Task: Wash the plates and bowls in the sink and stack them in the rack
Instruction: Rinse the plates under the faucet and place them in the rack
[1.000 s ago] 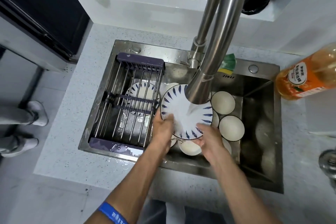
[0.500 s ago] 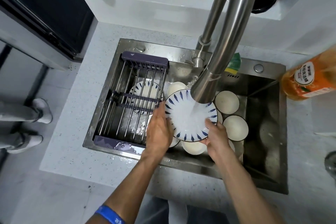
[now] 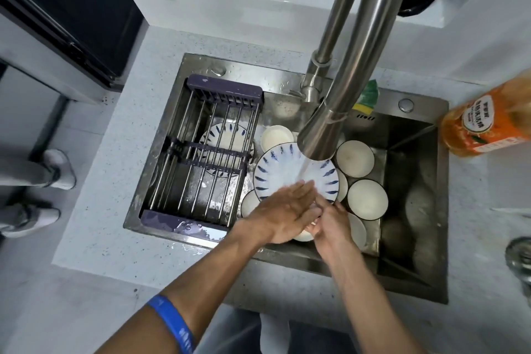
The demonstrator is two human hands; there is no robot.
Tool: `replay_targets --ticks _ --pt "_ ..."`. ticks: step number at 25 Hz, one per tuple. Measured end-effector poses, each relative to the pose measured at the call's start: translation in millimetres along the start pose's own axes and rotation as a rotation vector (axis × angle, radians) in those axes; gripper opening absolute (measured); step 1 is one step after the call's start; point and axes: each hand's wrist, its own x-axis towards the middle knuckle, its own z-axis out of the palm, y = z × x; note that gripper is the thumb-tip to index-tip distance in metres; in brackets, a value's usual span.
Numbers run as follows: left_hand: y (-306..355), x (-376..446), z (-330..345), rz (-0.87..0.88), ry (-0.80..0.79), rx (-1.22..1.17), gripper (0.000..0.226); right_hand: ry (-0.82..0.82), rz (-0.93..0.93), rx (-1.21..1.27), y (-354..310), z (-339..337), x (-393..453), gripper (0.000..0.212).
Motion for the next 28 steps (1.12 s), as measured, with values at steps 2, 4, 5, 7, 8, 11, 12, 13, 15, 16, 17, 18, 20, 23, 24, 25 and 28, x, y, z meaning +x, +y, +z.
replay_targets --ticks 2,4,5,7,8,11,12,13,15,16,17,18,20,23,24,25,28 --pt "-13.1 2.4 7.5 -0.04 0.069 0.139 0.063 -0.003 -0.014 -0.017 0.5 -3.8 1.5 0.02" --pt "-16.2 5.1 12.0 -0.003 0.107 0.154 0.061 -0.042 -0.027 -0.059 -1.1 0.1 -0.9 0.018" --pt "-17.9 3.7 13.4 0.051 0.113 0.172 0.059 -0.051 -0.027 -0.057 -3.4 0.9 -1.2 0.017" --pt "-26.6 -4.1 17.4 0.089 0.402 0.158 0.055 -0.036 -0.041 -0.049 -8.1 -5.1 2.4 0.016" --pt "-29.3 -9.9 19.1 0.008 0.627 0.071 0.053 -0.024 -0.051 -0.06 -10.4 -9.9 4.0 0.017" --pt "-25.8 -18.0 15.1 -0.433 0.814 -0.954 0.039 -0.036 -0.078 -0.106 -22.2 -14.5 9.4 0.021" --pt "-22.5 -13.9 15.5 -0.5 0.738 -1.358 0.028 -0.051 -0.101 -0.152 -27.7 -13.7 9.5 0.017" --pt "-20.2 -7.7 17.0 -0.546 0.7 -1.612 0.02 -0.055 -0.141 -0.196 -33.1 -10.8 7.5 0.012" --pt "-15.7 5.3 23.6 -0.585 0.636 -1.892 0.02 -0.009 -0.276 -0.31 -38.3 -5.9 1.8 0.013" --pt "-14.1 8.8 25.8 -0.585 0.614 -1.965 0.025 0.016 -0.376 -0.404 -37.1 -5.8 -0.9 0.017" --pt "-12.8 11.8 24.3 -0.575 0.604 -2.008 0.033 0.024 -0.449 -0.453 -33.0 -6.8 -3.2 0.019" --pt "-13.3 15.5 22.7 -0.559 0.602 -2.031 0.043 0.037 -0.492 -0.469 -27.4 -10.0 -3.9 0.019" --pt "-17.6 19.4 15.4 -0.535 0.641 -2.023 0.05 0.034 -0.362 -0.239 -16.8 -17.3 4.5 0.02" --pt "-28.6 7.8 0.6 -0.509 0.768 -1.612 0.022 -0.1 0.028 0.13 2.6 -12.5 14.8 0.025" --pt "-32.8 1.8 -1.5 -0.484 0.812 -1.46 0.017 -0.115 0.092 0.121 7.7 -6.5 17.9 0.026" --pt "-35.8 -3.8 -0.7 -0.474 0.836 -1.365 0.016 -0.125 0.121 0.092 7.7 0.1 17.5 0.026" --pt "-41.0 -13.0 13.9 -0.596 0.774 -1.438 0.023 -0.115 0.026 -0.154 -18.2 14.4 18.9 0.023"
